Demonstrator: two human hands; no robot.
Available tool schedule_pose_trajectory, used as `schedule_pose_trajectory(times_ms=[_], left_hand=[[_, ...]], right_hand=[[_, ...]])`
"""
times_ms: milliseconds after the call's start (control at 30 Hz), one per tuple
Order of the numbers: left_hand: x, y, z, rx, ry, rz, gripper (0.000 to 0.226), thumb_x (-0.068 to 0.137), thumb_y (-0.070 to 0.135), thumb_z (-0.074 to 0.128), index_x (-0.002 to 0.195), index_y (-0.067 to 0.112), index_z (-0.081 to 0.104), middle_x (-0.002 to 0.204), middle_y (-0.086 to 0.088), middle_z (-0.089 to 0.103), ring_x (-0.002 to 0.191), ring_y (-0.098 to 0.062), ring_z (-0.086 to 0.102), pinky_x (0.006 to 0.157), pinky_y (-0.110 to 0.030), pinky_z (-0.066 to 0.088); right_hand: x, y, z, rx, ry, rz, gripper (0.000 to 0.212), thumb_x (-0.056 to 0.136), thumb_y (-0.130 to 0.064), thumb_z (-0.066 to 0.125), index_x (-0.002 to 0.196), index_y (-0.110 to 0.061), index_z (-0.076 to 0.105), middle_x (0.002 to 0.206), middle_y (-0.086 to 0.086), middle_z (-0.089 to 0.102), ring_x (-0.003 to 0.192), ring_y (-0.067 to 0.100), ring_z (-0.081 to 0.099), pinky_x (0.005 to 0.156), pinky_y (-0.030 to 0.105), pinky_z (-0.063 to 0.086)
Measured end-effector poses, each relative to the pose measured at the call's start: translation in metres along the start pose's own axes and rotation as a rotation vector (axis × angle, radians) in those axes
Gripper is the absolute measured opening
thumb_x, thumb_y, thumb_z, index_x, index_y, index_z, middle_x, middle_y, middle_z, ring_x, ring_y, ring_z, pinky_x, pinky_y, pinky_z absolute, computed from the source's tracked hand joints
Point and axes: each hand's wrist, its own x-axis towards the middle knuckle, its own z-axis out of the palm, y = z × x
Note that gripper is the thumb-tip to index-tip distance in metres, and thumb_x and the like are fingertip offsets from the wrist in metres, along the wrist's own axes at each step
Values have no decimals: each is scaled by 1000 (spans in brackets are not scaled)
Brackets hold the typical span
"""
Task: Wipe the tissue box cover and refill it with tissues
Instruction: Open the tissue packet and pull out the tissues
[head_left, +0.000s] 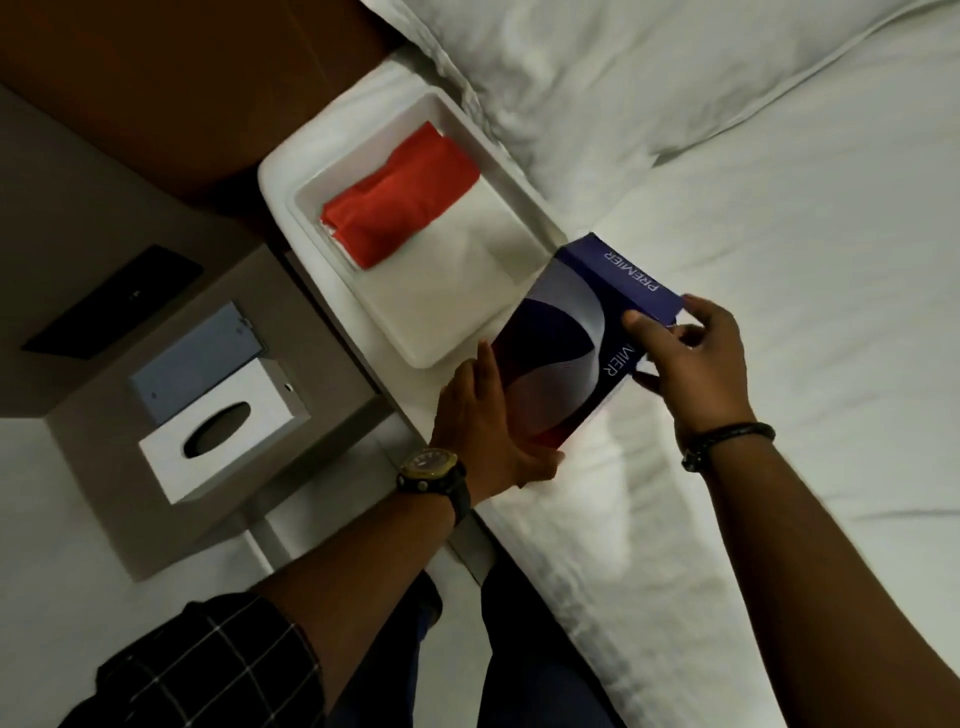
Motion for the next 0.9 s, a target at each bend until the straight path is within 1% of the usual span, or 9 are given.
schedule_pose_trajectory(times_ms=[100, 167, 267, 333, 433, 600, 667, 800, 900], left_hand=[[1, 3, -11, -124, -23, -13, 150, 39, 73, 78, 148, 25, -12, 152, -10, 20, 137, -32, 30, 105, -44, 38], [3, 12, -22, -308, -37, 43, 139, 46, 61, 85, 150, 21, 1, 151, -3, 31, 138, -21, 35, 109, -41, 38], [1, 17, -45, -626, 47, 129, 101, 61, 26, 88, 140, 34, 27, 132, 26, 50, 124, 2, 49, 93, -22, 51], [-5, 16, -65, -661, 94, 128, 102, 63, 21, 86, 143, 33, 24, 133, 23, 47, 123, -1, 50, 93, -25, 53], [-20, 10, -87, -592, 81, 197, 102, 69, 15, 82, 150, 22, 19, 143, 0, 42, 127, -13, 50, 94, -32, 53], [-44, 11, -100, -620, 15, 227, 66, 74, 19, 74, 132, 25, 43, 139, -1, 45, 127, -17, 49, 97, -44, 51], [-49, 11, -103, -742, -10, 159, 52, 74, 26, 65, 123, 27, 49, 133, -4, 50, 122, -20, 53, 97, -45, 51], [-49, 20, -104, -772, 106, 44, 21, 86, 26, 56, 106, 24, 59, 115, -4, 64, 106, -18, 62, 87, -37, 55], [-41, 30, -102, -582, 283, 74, 11, 87, 26, 66, 96, 22, 61, 91, 11, 67, 86, -3, 64, 72, -21, 53]], right_hand=[[-17, -28, 4, -217, -34, -263, 63, 68, -41, 80, 121, -17, 58, 111, 5, 60, 97, 24, 62, 81, 37, 55], [-35, -39, 7, -373, -80, -453, 59, 68, -40, 80, 117, -14, 60, 113, 3, 55, 99, 25, 57, 77, 32, 53], [-57, -41, 8, -466, -191, -642, 56, 70, -20, 83, 118, -7, 57, 112, 0, 42, 106, 29, 51, 81, 42, 54], [-63, -38, 3, -461, -297, -685, 52, 73, -8, 80, 119, -7, 57, 122, 0, 42, 119, 27, 48, 86, 45, 54], [-64, -39, -9, -425, -414, -666, 48, 79, 3, 71, 122, -12, 57, 142, 5, 43, 134, 20, 42, 92, 44, 54], [-61, -46, -12, -369, -509, -611, 53, 83, 15, 55, 115, -27, 58, 149, 2, 43, 132, -8, 38, 94, 23, 51], [-57, -46, -10, -334, -494, -572, 57, 82, 18, 50, 116, -28, 59, 145, -1, 47, 127, -7, 44, 96, 16, 47], [-49, -42, -5, -206, -438, -395, 54, 85, 16, 43, 120, -18, 67, 129, -3, 64, 122, 8, 56, 105, 39, 46], [-46, -50, -2, -7, -428, -158, 34, 86, -16, 50, 104, -32, 74, 111, -11, 71, 113, 11, 62, 92, 48, 54]])
